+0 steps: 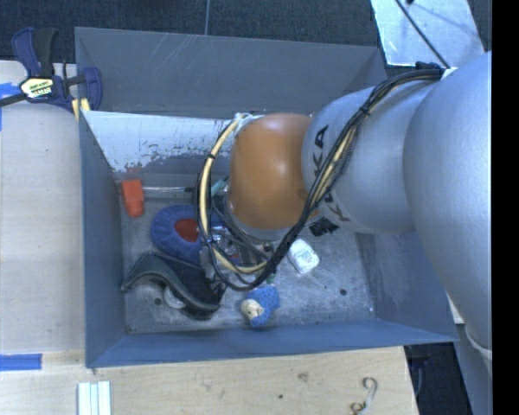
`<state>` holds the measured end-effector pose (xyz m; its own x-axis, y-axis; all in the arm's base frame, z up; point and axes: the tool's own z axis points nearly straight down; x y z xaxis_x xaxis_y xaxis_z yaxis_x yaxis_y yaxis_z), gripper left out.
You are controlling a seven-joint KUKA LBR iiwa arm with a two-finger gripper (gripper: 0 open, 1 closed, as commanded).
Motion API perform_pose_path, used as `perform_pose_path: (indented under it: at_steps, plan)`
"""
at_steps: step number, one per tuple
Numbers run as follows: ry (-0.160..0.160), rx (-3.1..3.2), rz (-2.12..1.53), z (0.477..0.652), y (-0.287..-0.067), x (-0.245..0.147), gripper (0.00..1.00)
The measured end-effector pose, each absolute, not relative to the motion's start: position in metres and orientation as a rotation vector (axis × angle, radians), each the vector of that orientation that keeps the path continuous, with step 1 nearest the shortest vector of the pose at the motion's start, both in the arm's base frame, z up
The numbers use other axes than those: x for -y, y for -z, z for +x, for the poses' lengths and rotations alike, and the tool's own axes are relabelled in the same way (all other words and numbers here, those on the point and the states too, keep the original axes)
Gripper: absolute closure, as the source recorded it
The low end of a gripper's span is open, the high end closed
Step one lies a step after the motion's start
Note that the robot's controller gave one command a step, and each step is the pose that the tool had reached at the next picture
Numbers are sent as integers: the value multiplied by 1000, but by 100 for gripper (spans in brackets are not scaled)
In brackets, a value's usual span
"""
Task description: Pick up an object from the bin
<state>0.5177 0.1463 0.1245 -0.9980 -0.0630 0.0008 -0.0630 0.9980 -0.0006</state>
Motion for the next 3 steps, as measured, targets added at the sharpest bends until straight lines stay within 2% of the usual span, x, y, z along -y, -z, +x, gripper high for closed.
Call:
perform_pose_path:
  at_steps: [1, 2, 3]
  plan:
    - [1, 3075, 692, 525, -251, -146, 100]
    - [0, 3101, 488, 524, -180, -142, 100]
    - [1, 3101, 474, 479, -135, -183, 100]
